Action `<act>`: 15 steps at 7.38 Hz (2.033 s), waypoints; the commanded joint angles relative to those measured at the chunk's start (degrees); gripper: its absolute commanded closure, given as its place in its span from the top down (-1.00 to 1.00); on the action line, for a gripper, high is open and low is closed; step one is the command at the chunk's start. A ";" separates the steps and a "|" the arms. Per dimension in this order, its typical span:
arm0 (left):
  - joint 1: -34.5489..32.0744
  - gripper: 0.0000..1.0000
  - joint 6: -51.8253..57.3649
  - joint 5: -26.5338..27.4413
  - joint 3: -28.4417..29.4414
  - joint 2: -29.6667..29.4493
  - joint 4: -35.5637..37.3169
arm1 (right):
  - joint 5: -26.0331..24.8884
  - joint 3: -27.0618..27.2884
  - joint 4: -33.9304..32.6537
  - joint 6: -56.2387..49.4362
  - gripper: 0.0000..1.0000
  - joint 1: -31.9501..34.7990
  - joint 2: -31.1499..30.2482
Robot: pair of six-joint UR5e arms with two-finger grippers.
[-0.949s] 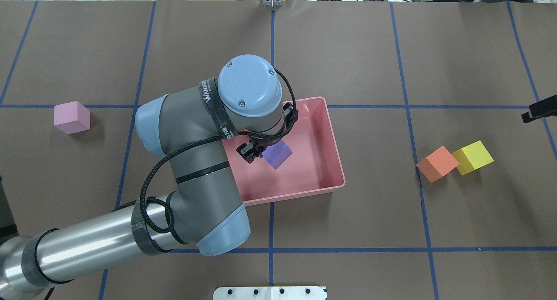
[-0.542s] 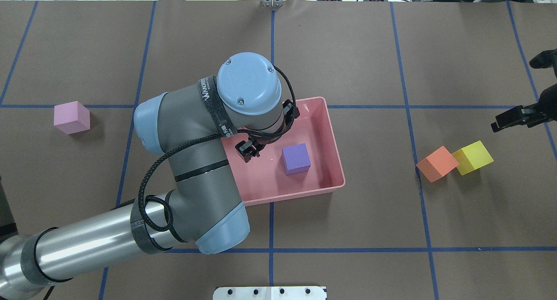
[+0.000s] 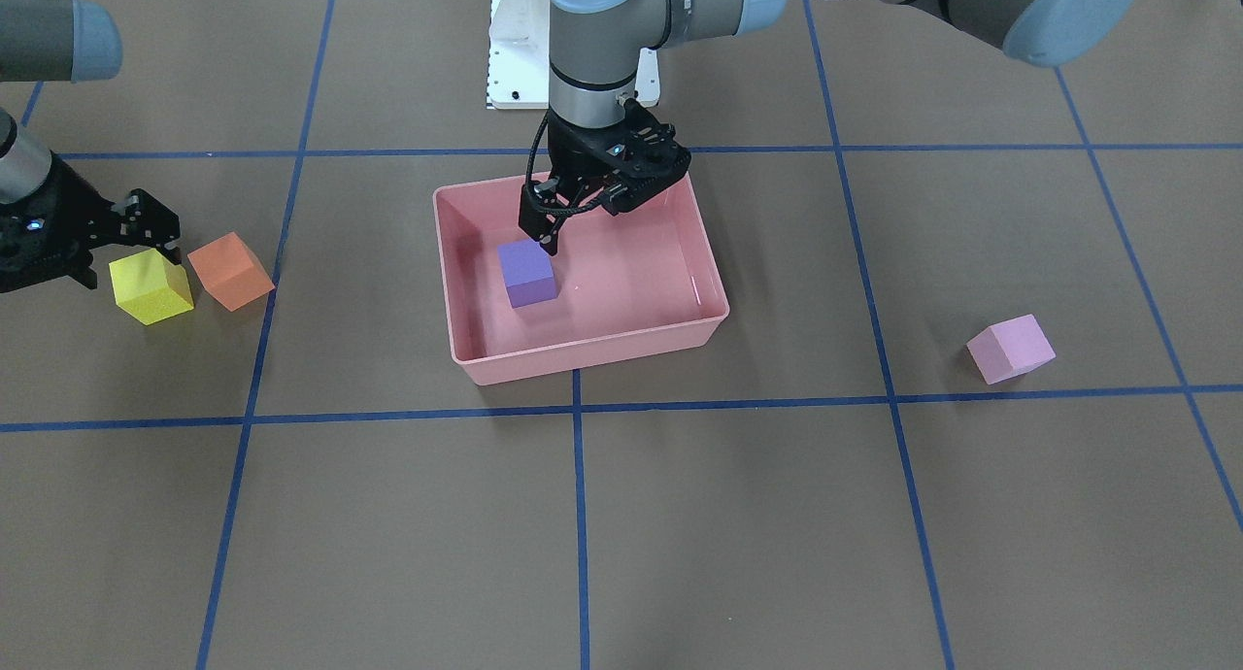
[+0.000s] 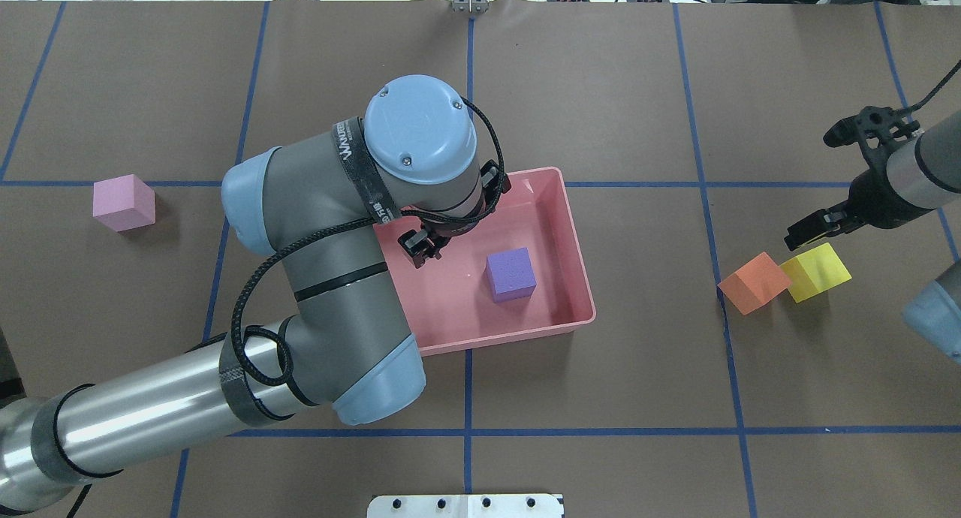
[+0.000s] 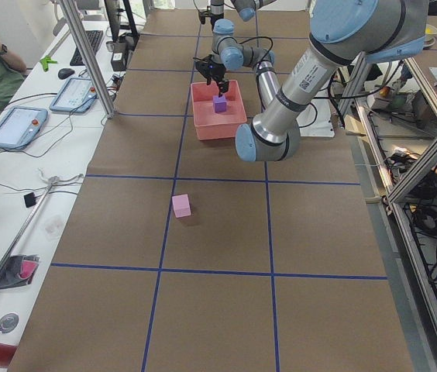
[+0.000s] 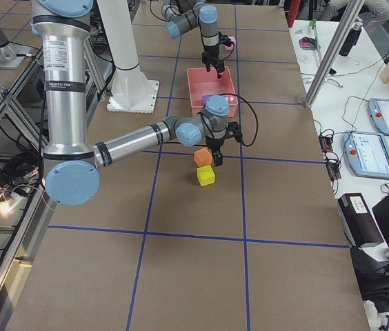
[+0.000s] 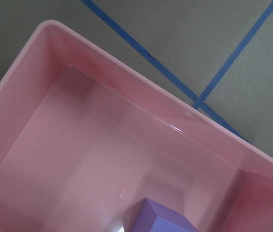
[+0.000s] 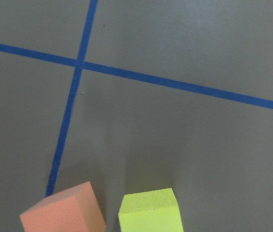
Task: Place blocks into pink bin with both arms
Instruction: 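Release the purple cube in the bin while the right gripper reaches for the yellow cube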
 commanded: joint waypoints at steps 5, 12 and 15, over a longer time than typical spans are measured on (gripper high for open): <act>-0.11 1.00 -0.02 0.01 -0.03 0.02 0.00 | -0.07 -5.94 -0.07 -8.34 1.00 -0.65 0.92; -0.02 1.00 -0.02 -0.08 0.06 0.28 0.00 | 0.02 -9.20 0.02 -7.64 1.00 -3.55 1.00; -0.02 1.00 -0.02 -0.08 -0.02 0.20 0.09 | 0.98 -8.77 0.20 -8.25 -0.99 -3.38 1.09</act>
